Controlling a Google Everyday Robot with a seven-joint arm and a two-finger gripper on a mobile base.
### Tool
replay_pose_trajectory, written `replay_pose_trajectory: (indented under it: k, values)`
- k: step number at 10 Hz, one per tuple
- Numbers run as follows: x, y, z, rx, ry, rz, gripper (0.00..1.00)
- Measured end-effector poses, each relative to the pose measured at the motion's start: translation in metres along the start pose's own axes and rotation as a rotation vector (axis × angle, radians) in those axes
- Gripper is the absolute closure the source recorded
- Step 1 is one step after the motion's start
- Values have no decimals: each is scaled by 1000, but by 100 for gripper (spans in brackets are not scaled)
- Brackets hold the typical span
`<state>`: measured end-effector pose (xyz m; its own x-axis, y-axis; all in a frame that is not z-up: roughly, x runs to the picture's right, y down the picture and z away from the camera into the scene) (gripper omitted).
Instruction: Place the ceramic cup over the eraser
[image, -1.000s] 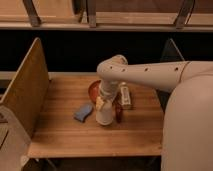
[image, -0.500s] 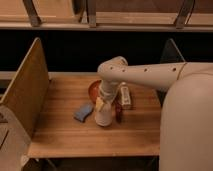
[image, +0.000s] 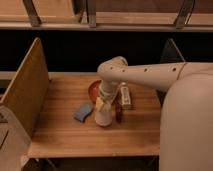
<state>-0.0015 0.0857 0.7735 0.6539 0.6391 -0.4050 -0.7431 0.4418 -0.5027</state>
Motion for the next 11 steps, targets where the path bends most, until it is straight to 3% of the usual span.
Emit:
replay_pose_trajectory:
  k: [4,5,11]
  values:
    - [0,0,0,0,0,0,85]
    - [0,0,0,0,0,0,82]
    - [0,0,0,0,0,0,24]
